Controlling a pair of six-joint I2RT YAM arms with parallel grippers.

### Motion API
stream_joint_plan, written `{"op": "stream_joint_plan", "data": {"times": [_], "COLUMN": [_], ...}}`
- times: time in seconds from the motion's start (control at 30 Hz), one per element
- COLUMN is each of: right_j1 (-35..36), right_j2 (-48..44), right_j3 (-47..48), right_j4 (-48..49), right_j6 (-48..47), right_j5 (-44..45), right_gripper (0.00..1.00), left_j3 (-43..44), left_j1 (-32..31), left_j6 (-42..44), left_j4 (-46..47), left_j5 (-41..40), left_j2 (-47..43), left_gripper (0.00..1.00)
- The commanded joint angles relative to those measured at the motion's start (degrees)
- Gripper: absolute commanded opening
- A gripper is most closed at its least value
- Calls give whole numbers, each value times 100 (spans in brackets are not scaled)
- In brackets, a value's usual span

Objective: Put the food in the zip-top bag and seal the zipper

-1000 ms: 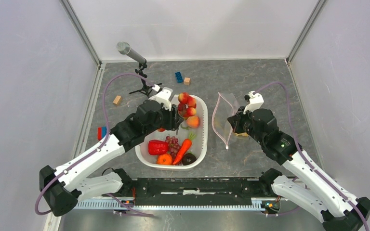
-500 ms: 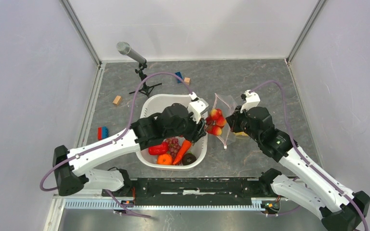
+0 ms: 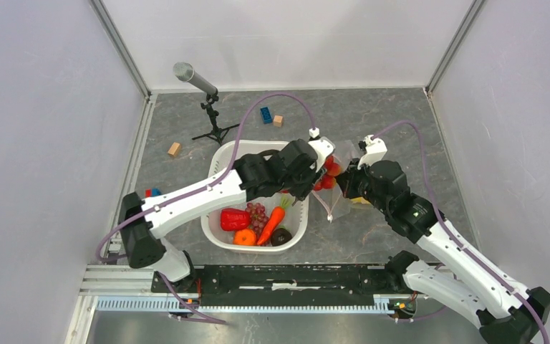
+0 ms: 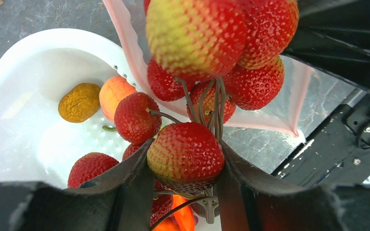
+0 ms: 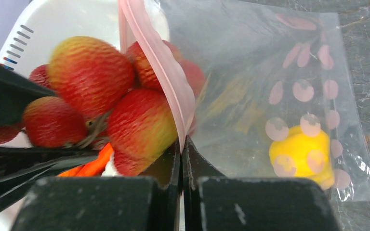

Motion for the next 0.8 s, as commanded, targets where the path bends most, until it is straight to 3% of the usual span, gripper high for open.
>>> {"op": "stream_joint_plan", "data": {"times": [0.0, 0.27, 0.5, 0.77], "right_j1": [99, 192, 251, 292], "right_j2": [-301, -322, -109, -197], "right_j3": [94, 130, -8, -104], "right_j4": [408, 323, 487, 573], "right_j6": [-105, -265, -63, 250], "right_j5": [-33, -85, -330, -160], "right_gripper": [0, 0, 0, 0], "left_j3": [686, 1135, 1607, 1920], "left_j1": [-40, -57, -113, -222], "left_j6": [144, 49, 47, -24], "left_j4": [-938, -1386, -1284, -1292], "left_j5": [-381, -671, -38, 86], "left_j2": [458, 886, 1010, 1285], "left_gripper": [19, 19, 22, 27]}}
